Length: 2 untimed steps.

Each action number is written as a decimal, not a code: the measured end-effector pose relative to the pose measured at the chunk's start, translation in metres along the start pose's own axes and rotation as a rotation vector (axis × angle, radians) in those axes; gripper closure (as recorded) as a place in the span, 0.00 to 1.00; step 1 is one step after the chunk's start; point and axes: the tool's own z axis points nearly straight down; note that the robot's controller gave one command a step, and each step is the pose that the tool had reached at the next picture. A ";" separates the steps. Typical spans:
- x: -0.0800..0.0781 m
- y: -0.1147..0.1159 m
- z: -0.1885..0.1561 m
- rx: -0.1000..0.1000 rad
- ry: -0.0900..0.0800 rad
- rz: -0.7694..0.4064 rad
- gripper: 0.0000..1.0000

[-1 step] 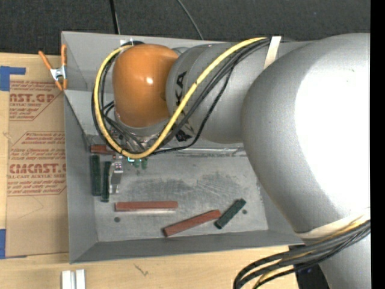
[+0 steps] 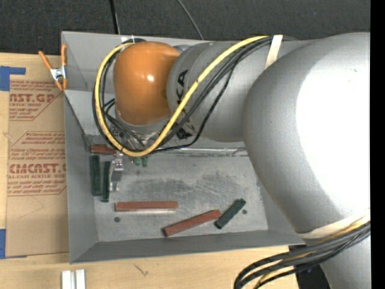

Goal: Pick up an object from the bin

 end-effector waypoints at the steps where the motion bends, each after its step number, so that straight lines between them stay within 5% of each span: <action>1: 0.059 -0.075 0.069 0.001 -0.002 -0.066 0.00; 2: 0.055 -0.089 0.012 0.002 0.004 -0.100 0.00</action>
Offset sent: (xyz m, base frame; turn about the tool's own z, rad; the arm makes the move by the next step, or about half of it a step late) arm -0.0511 -0.0913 0.0039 -0.1073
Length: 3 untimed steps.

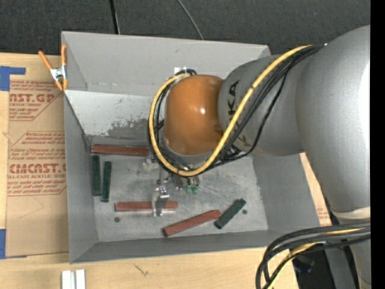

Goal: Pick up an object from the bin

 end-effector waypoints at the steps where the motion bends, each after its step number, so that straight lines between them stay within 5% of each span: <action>1: -0.001 0.008 0.010 -0.003 -0.011 0.016 0.00; 2: -0.003 0.008 0.064 -0.005 -0.012 0.108 0.00; 3: -0.007 0.017 0.059 -0.005 -0.020 0.074 1.00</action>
Offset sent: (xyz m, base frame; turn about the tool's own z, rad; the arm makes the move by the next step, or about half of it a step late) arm 0.0003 0.0069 -0.0643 0.1069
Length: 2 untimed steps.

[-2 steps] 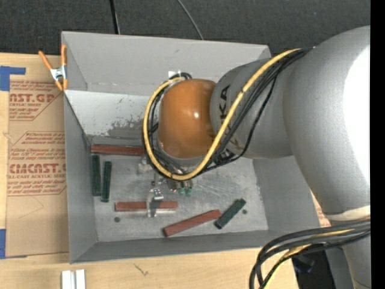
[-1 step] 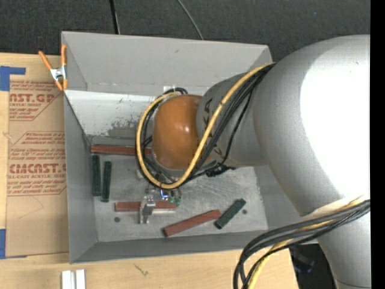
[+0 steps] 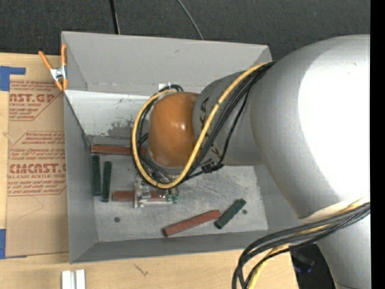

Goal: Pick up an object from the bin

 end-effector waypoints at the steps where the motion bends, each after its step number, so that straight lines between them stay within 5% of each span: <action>1: 0.000 0.000 0.000 0.000 0.000 0.000 1.00; 2: 0.002 0.000 -0.004 0.002 0.007 -0.001 1.00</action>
Offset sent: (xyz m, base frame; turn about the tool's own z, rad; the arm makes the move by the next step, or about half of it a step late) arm 0.0001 -0.0001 0.1161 -0.0001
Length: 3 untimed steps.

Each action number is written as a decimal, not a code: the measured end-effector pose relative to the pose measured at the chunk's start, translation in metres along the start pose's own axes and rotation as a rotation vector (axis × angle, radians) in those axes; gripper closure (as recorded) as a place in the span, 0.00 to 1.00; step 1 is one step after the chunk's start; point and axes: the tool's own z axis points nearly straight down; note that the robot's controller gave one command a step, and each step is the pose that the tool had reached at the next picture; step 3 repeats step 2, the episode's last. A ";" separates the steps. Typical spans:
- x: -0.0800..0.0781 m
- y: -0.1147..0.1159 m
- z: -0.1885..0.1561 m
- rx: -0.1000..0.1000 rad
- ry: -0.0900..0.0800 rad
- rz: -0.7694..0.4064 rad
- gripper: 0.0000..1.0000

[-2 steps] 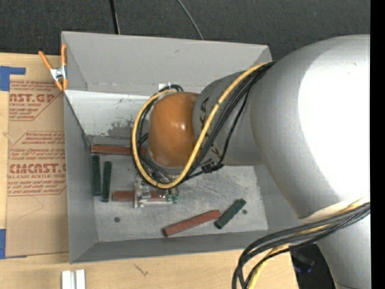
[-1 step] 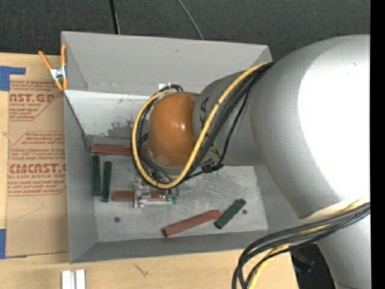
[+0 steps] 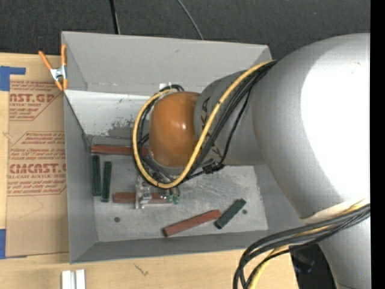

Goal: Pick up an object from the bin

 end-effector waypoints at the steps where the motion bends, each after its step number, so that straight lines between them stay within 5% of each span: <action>1: 0.002 0.000 -0.018 0.004 0.014 0.000 1.00; 3: 0.000 0.000 -0.031 0.001 0.006 0.000 1.00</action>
Offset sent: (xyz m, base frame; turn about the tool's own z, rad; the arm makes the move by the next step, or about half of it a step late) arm 0.0000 0.0000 0.0105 0.0000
